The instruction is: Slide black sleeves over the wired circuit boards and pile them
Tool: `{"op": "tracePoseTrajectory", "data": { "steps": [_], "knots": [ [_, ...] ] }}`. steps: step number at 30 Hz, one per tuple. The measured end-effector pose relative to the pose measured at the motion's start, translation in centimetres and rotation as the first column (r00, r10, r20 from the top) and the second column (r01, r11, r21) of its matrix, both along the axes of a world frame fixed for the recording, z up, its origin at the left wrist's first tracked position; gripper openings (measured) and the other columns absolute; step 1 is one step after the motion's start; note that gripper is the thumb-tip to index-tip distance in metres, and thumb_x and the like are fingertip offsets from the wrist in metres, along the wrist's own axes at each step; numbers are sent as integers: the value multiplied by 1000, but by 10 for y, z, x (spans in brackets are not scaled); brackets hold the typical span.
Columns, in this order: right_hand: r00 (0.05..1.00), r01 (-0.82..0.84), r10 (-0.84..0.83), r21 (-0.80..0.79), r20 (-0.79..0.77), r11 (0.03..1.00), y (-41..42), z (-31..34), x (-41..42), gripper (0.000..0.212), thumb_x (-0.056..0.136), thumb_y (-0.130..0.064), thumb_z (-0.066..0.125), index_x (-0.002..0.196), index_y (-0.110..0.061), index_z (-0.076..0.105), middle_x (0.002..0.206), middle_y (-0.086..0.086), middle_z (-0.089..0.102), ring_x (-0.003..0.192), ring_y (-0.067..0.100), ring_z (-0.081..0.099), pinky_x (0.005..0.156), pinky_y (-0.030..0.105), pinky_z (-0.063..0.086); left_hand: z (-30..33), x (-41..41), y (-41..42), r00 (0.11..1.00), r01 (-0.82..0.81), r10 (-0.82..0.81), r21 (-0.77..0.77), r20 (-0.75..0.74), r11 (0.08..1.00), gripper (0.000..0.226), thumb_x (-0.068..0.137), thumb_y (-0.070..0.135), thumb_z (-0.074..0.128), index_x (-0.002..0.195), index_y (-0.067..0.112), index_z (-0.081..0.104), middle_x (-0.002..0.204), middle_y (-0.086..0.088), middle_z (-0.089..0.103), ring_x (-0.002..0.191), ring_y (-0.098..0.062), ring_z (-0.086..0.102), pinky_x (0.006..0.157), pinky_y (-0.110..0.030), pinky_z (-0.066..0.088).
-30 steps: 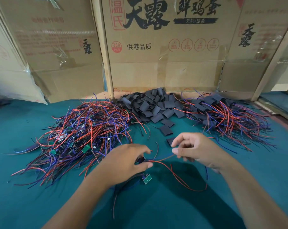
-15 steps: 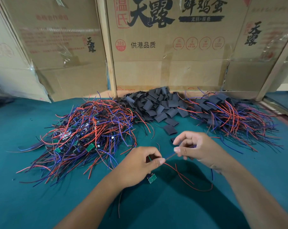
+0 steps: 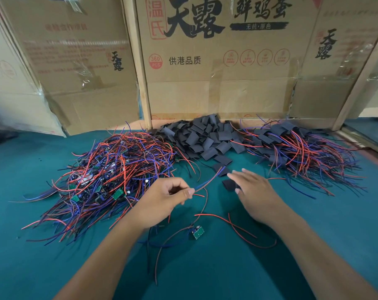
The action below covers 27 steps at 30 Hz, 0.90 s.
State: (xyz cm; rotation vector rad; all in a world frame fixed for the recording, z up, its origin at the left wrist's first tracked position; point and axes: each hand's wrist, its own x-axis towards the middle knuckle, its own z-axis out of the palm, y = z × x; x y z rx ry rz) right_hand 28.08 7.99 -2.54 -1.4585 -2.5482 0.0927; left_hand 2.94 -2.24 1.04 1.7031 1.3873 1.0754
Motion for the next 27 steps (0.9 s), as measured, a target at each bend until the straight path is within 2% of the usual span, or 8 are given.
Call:
{"op": "tracePoseTrajectory", "data": {
  "steps": [2, 5, 11, 14, 17, 19, 23, 27],
  "knots": [
    [994, -7, 5, 15, 110, 1000, 5, -4, -3, 49, 106, -24, 33, 154, -29, 22, 163, -10, 20, 151, 15, 8, 121, 38, 5, -1, -1, 0, 1000, -5, 5, -6, 7, 1000, 20, 94, 19, 68, 77, 9, 67, 59, 7, 56, 50, 0, 40, 51, -10, 31],
    [990, 30, -33, 21, 137, 999, 12, -5, -6, 44, 106, -29, 35, 150, -30, 31, 157, -10, 34, 150, 14, 17, 121, 41, 4, 0, -3, 0, 1000, 2, -2, -15, 17, 1000, 20, 93, 18, 69, 74, 14, 68, 60, 7, 56, 53, -3, 42, 54, -10, 33],
    [994, 26, -43, 161, 105, 987, 13, 2, -11, 28, 105, -25, 36, 128, -28, 53, 122, -7, 61, 121, 20, 50, 105, 32, 26, 4, -3, -1, 1000, 10, -9, -9, 17, 1000, 21, 93, 21, 70, 74, 14, 68, 61, 6, 55, 56, -6, 42, 55, -14, 34],
    [986, 55, -34, 126, -162, 991, 5, 8, -11, 26, 105, -21, 36, 118, -21, 59, 108, 0, 65, 104, 23, 60, 84, 36, 42, 5, -3, -2, 999, 22, -22, -10, 43, 1000, 21, 92, 24, 71, 73, 16, 68, 63, 4, 54, 60, -11, 43, 59, -22, 34],
    [763, 1, -77, -119, -642, 993, -15, 19, -18, 20, 103, -21, 42, 102, -19, 63, 85, 2, 70, 71, 8, 71, 63, 36, 55, 7, -2, -5, 988, 59, -57, -9, 141, 998, 24, 85, 37, 73, 72, 18, 68, 64, 1, 52, 61, -16, 38, 58, -27, 30],
    [620, -173, -122, -287, -775, 942, -32, 25, -31, 18, 102, -14, 47, 93, -16, 63, 82, 5, 68, 63, 17, 72, 50, 37, 55, 8, 0, -6, 973, 95, -97, 24, 208, 995, 24, 81, 41, 73, 72, 19, 68, 63, 2, 52, 59, -10, 39, 56, -20, 31],
    [424, -485, -238, -441, -874, 755, -60, 27, -51, 16, 101, -6, 50, 98, -10, 65, 86, 10, 71, 63, 25, 69, 45, 29, 48, 9, 5, -8, 960, 157, -170, 75, 222, 985, 19, 82, 36, 72, 75, 19, 70, 62, 7, 56, 58, -7, 42, 56, -16, 33],
    [306, -692, -456, -524, -836, 497, -65, 29, -50, 26, 100, -14, 51, 112, 5, 63, 100, 27, 71, 66, 26, 65, 51, 24, 45, 10, 6, -8, 959, 175, -187, 77, 214, 982, 13, 87, 20, 71, 73, 19, 70, 62, 9, 60, 58, -2, 46, 58, -12, 37]
  ]
}}
